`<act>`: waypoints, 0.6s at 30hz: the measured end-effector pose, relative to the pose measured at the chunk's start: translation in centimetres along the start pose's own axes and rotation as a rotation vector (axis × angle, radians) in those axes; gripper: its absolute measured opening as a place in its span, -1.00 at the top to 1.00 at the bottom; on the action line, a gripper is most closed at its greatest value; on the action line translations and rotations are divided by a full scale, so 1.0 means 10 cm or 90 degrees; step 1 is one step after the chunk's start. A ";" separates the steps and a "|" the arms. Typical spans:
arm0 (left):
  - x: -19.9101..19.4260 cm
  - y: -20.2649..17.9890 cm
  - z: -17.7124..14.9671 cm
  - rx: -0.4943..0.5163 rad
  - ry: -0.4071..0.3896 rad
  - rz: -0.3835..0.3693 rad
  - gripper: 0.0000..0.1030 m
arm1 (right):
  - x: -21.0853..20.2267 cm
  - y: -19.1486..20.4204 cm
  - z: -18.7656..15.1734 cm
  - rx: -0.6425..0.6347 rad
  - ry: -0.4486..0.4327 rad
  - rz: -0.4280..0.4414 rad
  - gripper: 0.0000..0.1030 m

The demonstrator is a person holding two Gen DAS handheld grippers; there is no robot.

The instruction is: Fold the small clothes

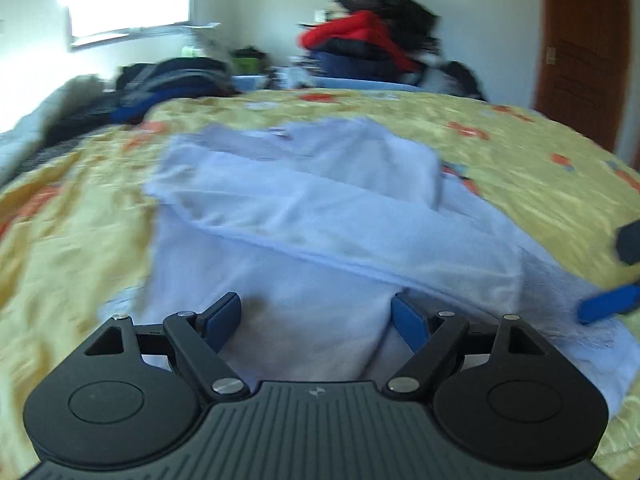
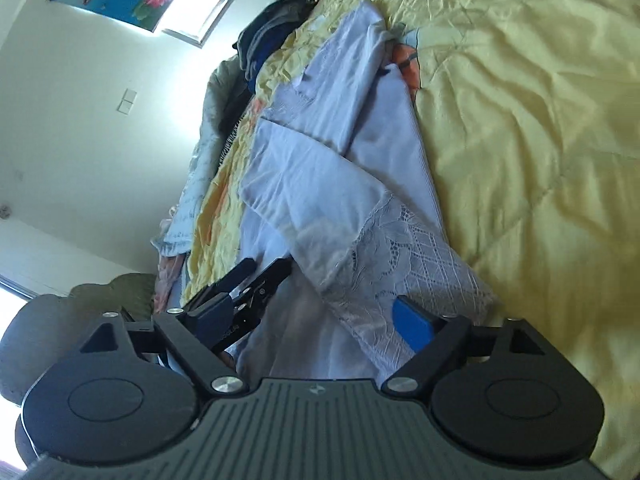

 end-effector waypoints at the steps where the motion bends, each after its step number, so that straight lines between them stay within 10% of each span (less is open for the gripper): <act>1: -0.10 0.02 -0.02 -0.009 0.004 0.010 -0.61 | -0.04 0.02 -0.05 -0.005 0.001 0.001 -0.72; 6: -0.66 0.27 -0.17 -0.114 0.026 -0.011 -0.61 | -0.34 -0.02 -0.10 -0.018 -0.016 -0.015 -0.63; 12: -0.77 0.86 -0.77 -0.498 0.129 -0.124 -0.63 | -0.53 -0.39 0.19 0.052 -0.032 -0.066 -0.47; 18: -0.78 0.76 -0.87 -0.526 0.190 -0.172 -0.62 | -0.45 -0.47 0.05 -0.004 0.022 -0.142 -0.31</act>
Point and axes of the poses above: each gripper's, at about its wrist camera, not at the fingertips, and x roughly the way its jaws point, y to its left, z to its top, the point moved 10 cm from there along x, roughly the way its jaws point, and after that the axes turned 15 degrees about x, right-handed, at the moved point
